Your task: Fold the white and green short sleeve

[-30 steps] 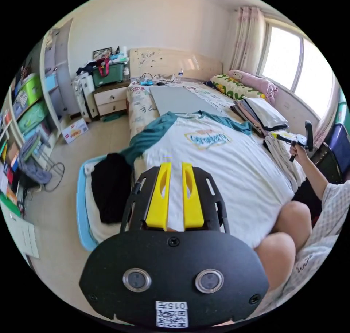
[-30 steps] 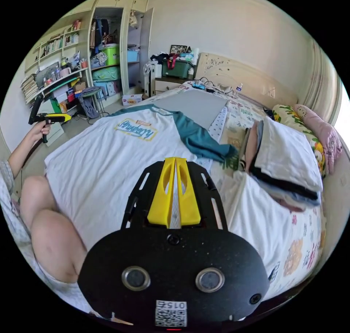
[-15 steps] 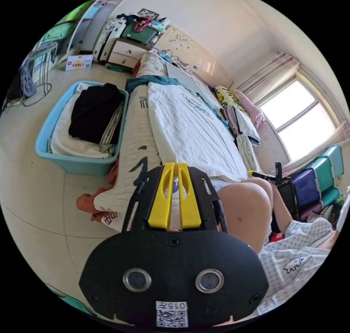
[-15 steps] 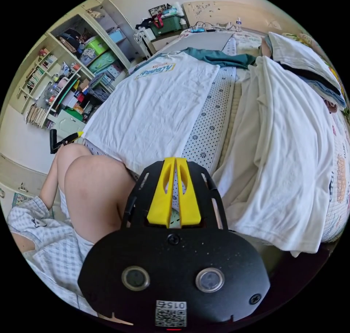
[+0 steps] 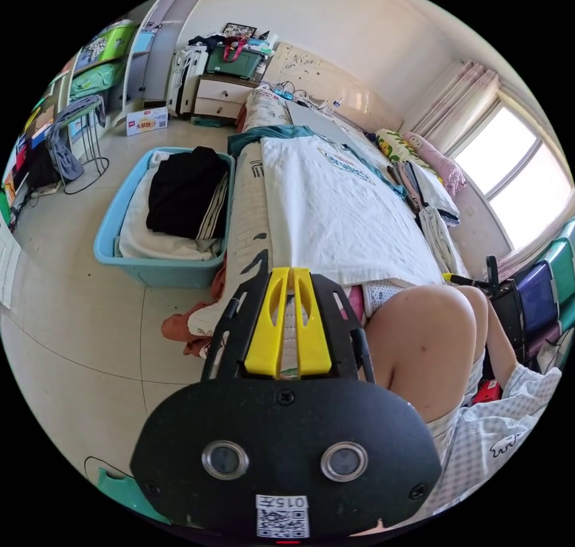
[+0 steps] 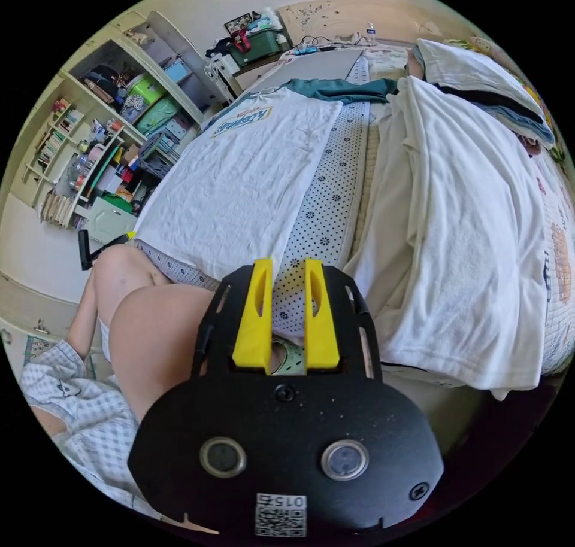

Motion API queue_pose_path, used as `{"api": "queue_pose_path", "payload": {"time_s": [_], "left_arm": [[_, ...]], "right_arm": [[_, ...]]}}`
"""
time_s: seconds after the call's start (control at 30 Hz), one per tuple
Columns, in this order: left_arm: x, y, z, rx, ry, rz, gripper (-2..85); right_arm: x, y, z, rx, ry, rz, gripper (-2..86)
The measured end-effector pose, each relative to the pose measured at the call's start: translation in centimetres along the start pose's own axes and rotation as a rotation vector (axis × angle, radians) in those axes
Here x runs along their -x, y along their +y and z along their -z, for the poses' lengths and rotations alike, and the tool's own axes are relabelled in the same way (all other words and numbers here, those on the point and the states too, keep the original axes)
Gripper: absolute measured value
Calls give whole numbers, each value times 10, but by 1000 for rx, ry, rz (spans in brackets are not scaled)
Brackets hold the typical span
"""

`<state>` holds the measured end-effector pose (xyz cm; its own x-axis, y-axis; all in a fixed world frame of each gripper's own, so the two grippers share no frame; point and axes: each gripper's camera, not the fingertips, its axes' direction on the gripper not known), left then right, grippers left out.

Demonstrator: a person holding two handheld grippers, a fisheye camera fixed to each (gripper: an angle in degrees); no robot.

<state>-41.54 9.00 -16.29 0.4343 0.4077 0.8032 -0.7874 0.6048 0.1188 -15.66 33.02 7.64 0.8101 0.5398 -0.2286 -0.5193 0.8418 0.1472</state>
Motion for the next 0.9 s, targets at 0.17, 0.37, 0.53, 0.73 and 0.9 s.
{"api": "queue_pose_path", "payload": {"time_s": [0.17, 0.37, 0.53, 0.73, 0.9], "left_arm": [[-7, 4, -9, -7, 1, -7, 4], [-31, 10, -34, 22, -98, -116, 6], [-57, 9, -49, 47, -194, -225, 10], [-63, -9, -60, 131, -161, -240, 13], [-70, -34, -45, 191, -325, -204, 14]], "right_arm": [[13, -4, -15, 34, 79, 96, -7], [27, -20, -52, 100, 165, 168, -10], [12, -26, -70, 111, 76, 191, -10], [-20, -31, -65, 58, 0, 146, -9], [-54, -59, -48, -119, -10, 65, -4]]}}
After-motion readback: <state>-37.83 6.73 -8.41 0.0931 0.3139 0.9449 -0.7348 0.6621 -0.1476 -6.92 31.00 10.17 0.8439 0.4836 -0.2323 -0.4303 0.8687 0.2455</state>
